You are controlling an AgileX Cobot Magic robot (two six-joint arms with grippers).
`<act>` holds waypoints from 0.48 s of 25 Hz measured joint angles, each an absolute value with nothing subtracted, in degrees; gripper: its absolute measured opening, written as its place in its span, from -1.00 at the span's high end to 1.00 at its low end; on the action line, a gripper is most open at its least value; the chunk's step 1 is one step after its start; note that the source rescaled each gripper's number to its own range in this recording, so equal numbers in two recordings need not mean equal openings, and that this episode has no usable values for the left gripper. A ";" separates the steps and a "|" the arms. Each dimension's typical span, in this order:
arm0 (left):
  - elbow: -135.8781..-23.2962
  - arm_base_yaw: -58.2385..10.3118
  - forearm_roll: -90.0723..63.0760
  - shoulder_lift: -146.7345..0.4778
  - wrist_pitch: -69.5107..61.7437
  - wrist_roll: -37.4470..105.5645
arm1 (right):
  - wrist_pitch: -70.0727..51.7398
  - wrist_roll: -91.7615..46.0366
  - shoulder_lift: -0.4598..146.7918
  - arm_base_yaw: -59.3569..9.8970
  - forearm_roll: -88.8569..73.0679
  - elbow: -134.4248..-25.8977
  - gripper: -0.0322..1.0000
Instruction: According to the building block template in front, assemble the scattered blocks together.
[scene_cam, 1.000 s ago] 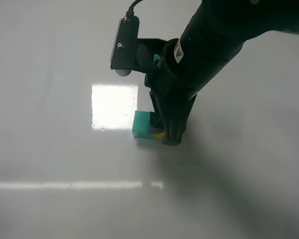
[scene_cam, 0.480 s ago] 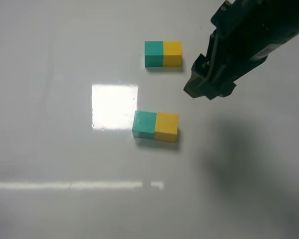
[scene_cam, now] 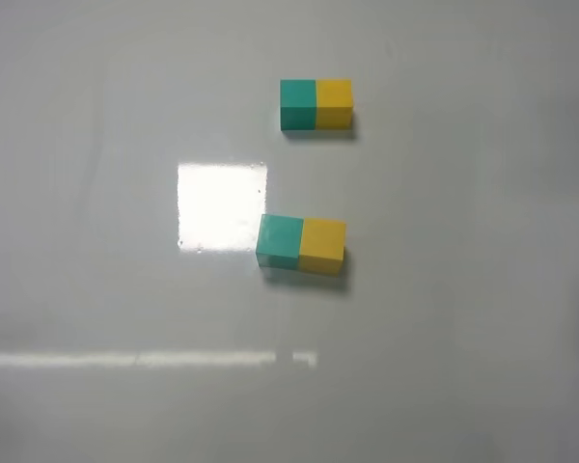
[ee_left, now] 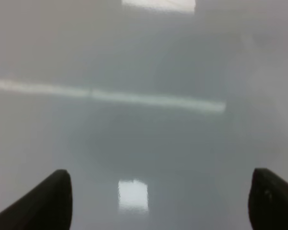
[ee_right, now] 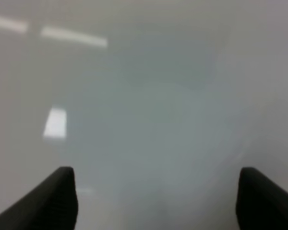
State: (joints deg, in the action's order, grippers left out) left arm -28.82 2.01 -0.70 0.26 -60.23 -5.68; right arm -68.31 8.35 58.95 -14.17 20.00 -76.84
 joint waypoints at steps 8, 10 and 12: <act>-28.82 2.01 -0.70 0.26 -60.23 -5.68 | -62.90 9.92 40.44 -6.42 14.63 -54.71 -0.24; -28.82 2.01 -0.70 0.26 -60.23 -5.68 | -60.51 9.85 35.01 -6.42 13.24 -49.86 -0.24; -28.82 2.01 -0.70 0.26 -60.23 -5.68 | -58.25 8.92 29.47 -6.42 11.78 -45.02 -0.24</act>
State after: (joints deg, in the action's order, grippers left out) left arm -28.82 2.01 -0.70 0.26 -60.23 -5.68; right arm -58.25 8.92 29.47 -6.42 11.78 -45.02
